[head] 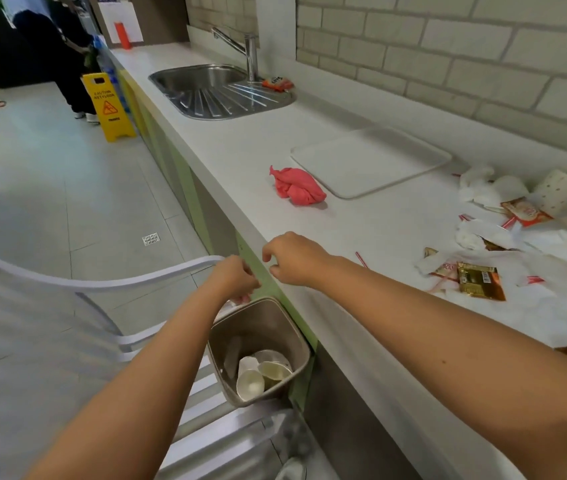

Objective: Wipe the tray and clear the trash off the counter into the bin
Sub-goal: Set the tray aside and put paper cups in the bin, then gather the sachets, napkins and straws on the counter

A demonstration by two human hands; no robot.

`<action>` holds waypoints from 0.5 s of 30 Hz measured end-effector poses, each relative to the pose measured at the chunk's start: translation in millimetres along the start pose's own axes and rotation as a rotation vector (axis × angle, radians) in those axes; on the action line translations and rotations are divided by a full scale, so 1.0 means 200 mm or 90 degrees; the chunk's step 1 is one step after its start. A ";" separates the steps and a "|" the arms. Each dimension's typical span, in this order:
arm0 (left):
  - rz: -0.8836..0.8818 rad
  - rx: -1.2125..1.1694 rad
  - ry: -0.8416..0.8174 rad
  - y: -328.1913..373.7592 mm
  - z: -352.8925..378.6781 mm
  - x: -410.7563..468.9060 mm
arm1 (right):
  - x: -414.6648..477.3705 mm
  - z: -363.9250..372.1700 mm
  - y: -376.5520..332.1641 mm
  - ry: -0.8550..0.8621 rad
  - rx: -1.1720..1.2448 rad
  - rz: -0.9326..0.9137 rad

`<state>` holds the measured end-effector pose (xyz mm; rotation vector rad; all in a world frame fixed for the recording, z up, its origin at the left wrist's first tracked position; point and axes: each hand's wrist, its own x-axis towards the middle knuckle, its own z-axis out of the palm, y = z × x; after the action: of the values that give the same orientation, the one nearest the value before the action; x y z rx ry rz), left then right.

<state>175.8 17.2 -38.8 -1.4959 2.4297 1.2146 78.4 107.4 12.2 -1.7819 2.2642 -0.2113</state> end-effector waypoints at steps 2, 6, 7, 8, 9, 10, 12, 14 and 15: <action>0.044 -0.004 0.019 0.10 0.00 -0.02 | -0.02 -0.05 0.05 0.013 -0.012 0.019; 0.122 -0.031 0.020 0.28 0.03 -0.05 | -0.09 -0.16 0.20 0.019 -0.014 0.070; 0.140 -0.030 0.014 0.33 0.05 -0.06 | -0.11 -0.18 0.24 0.021 -0.012 0.088; 0.157 -0.027 0.006 0.37 0.08 -0.06 | -0.13 -0.20 0.28 0.022 -0.011 0.107; 0.171 -0.022 -0.006 0.42 0.11 -0.07 | -0.15 -0.22 0.33 0.021 -0.009 0.128; 0.182 -0.014 -0.020 0.46 0.15 -0.07 | -0.17 -0.24 0.37 0.021 -0.006 0.148; 0.189 0.013 -0.043 0.52 0.22 -0.08 | -0.21 -0.27 0.44 0.026 0.004 0.181; 0.187 0.047 -0.058 0.59 0.30 -0.07 | -0.25 -0.28 0.52 0.030 0.011 0.209; 0.187 0.064 -0.064 0.61 0.34 -0.06 | -0.28 -0.29 0.56 0.031 0.010 0.220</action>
<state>64.3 98.0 -8.1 -1.0541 2.6643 1.1574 -29.6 185.2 43.8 -1.3600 2.5494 -0.2064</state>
